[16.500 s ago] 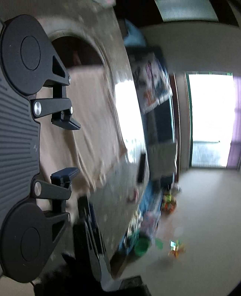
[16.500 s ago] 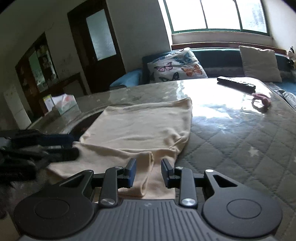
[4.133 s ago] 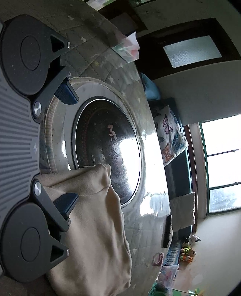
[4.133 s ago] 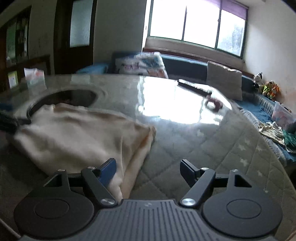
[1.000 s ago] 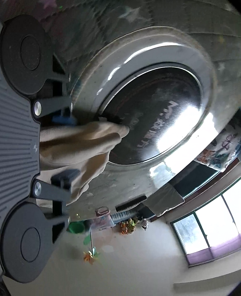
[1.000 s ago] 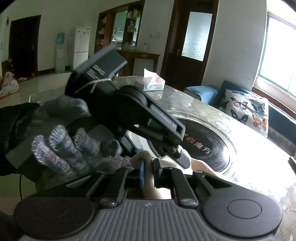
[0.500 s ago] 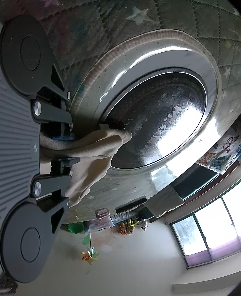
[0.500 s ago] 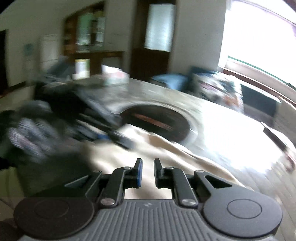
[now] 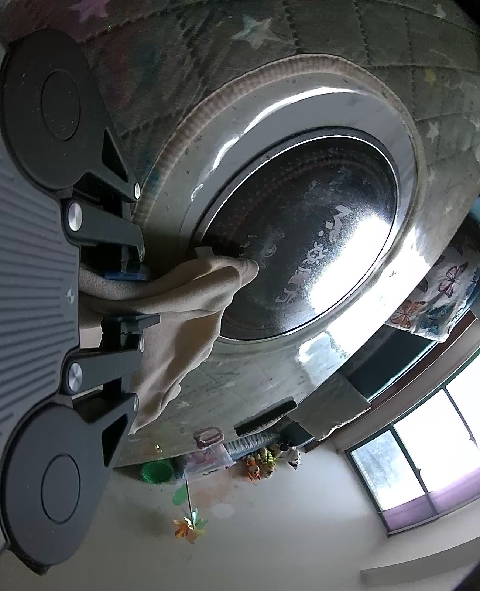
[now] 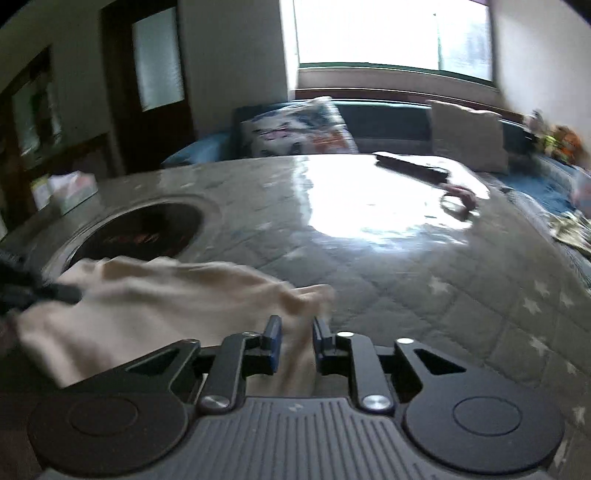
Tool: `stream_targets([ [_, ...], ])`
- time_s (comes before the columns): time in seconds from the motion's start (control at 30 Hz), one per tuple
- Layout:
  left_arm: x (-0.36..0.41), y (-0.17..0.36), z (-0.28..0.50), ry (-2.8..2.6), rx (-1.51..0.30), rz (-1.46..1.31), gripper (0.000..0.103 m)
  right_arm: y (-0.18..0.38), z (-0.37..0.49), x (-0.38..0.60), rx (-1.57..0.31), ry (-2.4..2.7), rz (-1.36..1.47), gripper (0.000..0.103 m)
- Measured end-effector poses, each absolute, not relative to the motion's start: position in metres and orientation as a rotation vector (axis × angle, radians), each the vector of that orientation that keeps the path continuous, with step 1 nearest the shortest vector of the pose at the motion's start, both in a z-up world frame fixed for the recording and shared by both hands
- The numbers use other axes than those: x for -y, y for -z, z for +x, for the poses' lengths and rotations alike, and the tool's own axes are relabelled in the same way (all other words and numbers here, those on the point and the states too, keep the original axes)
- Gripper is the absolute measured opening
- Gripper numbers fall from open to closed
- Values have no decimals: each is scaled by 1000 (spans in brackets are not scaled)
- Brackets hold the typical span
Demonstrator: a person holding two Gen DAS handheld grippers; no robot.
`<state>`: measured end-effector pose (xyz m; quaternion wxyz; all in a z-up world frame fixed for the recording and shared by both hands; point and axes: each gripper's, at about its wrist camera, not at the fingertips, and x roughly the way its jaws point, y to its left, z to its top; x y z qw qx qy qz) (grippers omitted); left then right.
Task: Fold clothes
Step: 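Lift the held end with both grippers and fold it over the sweatshirt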
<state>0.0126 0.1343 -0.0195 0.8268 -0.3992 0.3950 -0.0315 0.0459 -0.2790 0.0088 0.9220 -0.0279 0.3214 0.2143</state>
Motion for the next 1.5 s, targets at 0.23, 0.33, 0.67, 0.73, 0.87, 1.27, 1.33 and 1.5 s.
stream_targets([
  [0.23, -127, 17, 17, 55, -838, -795, 18, 6, 72, 291, -712, -429, 96, 29],
  [0.33, -124, 15, 18, 50, -833, -768, 18, 11, 75, 288, -722, -442, 127, 28],
  [0.67, -98, -23, 34, 115, -765, -669, 16, -18, 58, 301, -626, -456, 183, 8],
  [0.73, -87, -31, 41, 139, -757, -643, 15, -29, 56, 308, -594, -444, 170, 8],
  [0.87, -57, -41, 63, 196, -746, -598, 15, -46, 58, 326, -547, -393, 139, 8],
  [1.27, 35, -48, 141, 339, -772, -494, 15, -57, 93, 391, -514, -207, 92, 8],
  [1.33, 48, -45, 151, 356, -782, -478, 15, -49, 99, 399, -528, -180, 88, 8],
  [1.5, 68, -23, 166, 336, -853, -397, 17, -31, 114, 418, -565, -115, 80, 9],
])
